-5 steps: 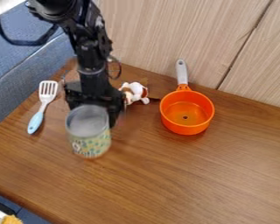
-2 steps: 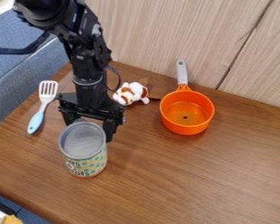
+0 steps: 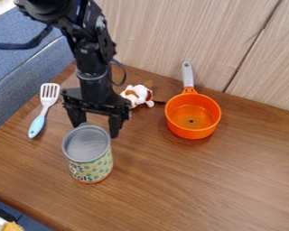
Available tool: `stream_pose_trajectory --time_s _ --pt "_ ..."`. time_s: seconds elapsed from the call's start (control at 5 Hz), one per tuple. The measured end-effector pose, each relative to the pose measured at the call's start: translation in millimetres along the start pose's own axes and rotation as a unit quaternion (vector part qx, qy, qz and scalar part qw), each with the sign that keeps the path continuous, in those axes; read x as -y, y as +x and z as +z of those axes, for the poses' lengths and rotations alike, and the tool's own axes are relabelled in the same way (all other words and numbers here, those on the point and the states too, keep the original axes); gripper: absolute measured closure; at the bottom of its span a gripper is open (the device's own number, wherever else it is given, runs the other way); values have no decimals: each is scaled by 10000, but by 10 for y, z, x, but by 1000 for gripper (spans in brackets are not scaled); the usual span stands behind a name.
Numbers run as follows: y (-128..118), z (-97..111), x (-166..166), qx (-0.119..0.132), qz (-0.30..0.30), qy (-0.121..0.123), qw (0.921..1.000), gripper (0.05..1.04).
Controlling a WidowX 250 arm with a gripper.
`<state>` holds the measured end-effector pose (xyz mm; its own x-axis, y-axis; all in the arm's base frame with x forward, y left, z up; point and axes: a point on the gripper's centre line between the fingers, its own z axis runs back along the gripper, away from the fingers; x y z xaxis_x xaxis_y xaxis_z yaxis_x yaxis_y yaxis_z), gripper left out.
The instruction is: Mueve la lata para delante
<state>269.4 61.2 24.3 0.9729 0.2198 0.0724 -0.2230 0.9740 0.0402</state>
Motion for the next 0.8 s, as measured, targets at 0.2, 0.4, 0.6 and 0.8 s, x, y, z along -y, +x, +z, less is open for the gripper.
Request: stream_pose_trajectory --time_s 0.2,0.4,0.6,0.8 --pt "159 97 -95 232 171 26 9996 83" --pt "340 227 -170 476 314 -53 9984 83" --pt "434 388 -221 767 357 -196 9962 83" --pt "440 410 -224 798 345 -203 9960 83"
